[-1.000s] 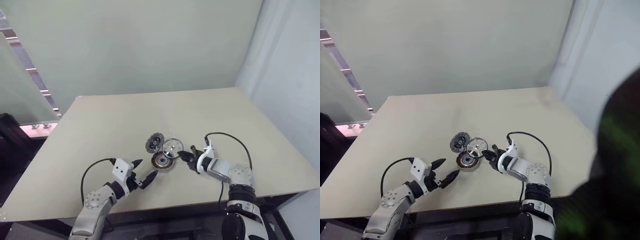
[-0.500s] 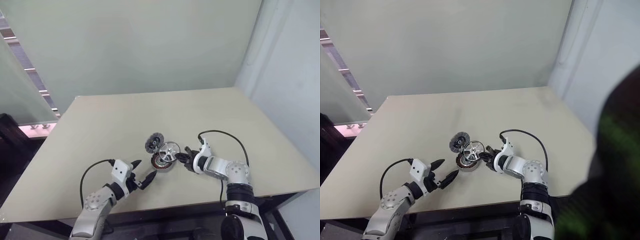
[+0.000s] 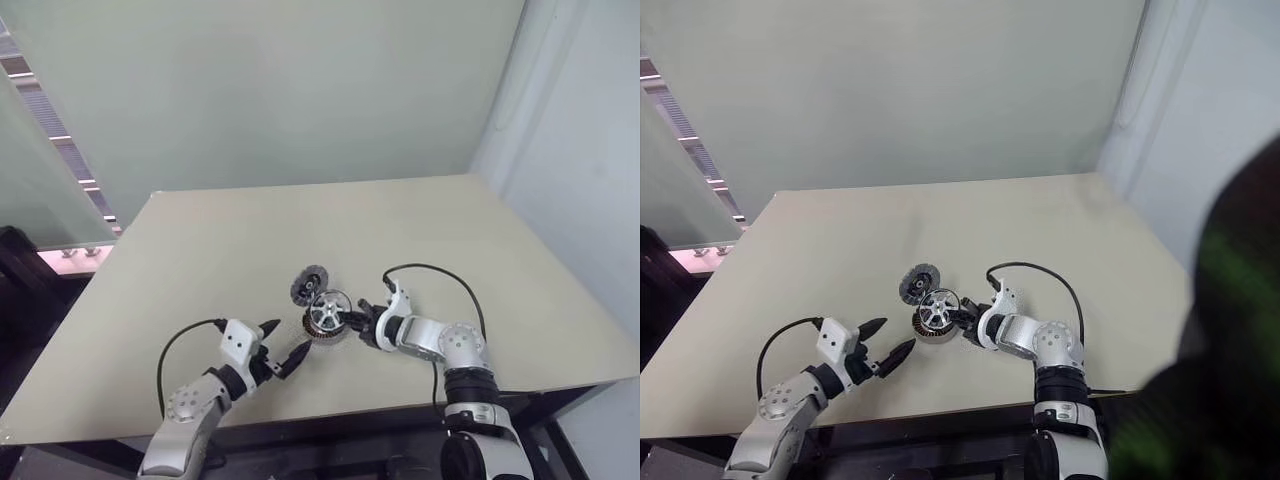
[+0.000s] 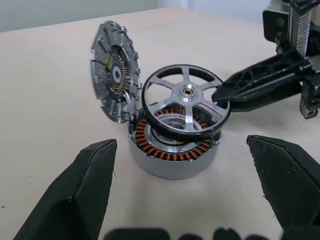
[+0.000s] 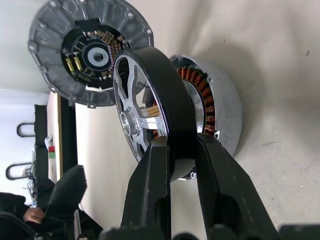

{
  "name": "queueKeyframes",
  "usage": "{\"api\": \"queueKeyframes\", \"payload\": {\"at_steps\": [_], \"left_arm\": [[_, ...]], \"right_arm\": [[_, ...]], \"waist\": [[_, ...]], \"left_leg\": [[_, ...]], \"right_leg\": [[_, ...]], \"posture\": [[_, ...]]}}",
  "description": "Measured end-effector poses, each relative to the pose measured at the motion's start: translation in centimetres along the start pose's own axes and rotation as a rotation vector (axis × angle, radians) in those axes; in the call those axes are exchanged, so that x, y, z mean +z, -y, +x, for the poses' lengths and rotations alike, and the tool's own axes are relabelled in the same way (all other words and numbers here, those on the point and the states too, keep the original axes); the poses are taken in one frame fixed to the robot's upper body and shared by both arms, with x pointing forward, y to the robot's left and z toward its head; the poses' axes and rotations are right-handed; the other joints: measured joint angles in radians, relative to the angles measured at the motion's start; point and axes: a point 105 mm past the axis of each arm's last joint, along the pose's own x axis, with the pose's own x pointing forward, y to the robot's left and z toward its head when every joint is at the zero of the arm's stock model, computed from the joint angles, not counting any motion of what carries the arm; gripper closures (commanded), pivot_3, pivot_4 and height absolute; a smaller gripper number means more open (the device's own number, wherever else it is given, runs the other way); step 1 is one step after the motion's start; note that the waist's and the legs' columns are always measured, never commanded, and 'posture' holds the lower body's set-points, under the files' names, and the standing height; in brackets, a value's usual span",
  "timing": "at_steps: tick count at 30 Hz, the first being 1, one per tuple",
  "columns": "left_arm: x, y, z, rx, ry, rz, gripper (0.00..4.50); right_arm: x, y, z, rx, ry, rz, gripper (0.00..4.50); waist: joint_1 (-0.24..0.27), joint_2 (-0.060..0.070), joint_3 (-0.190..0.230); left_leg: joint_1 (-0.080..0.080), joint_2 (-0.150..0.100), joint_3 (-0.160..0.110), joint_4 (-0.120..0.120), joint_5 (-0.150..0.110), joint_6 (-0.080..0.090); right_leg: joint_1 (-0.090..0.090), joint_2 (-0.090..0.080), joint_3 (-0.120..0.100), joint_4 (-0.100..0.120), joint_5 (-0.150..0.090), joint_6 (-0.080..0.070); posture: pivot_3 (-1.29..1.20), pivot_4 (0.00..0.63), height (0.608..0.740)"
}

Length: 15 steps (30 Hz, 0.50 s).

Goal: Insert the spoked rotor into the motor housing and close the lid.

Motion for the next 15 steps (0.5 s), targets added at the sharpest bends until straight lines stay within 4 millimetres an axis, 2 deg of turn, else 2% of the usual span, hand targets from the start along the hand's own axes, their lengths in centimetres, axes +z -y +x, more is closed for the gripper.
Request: {"api": "queueKeyframes", "payload": {"at_steps": [15], "left_arm": [[-0.09, -0.13, -0.14, 0.010, -0.002, -0.002, 0.00]], "right_arm": [[-0.70, 0.15, 0.92, -0.017, -0.011, -0.012, 4.15]], "waist": [[0.000, 0.000, 0.000]], "left_leg": [[0.000, 0.000, 0.000, 0.000, 0.000, 0.000]], "right_leg": [[0.000, 0.000, 0.000, 0.000, 0.000, 0.000]], "posture": [[0.00, 0.000, 0.740]]}}
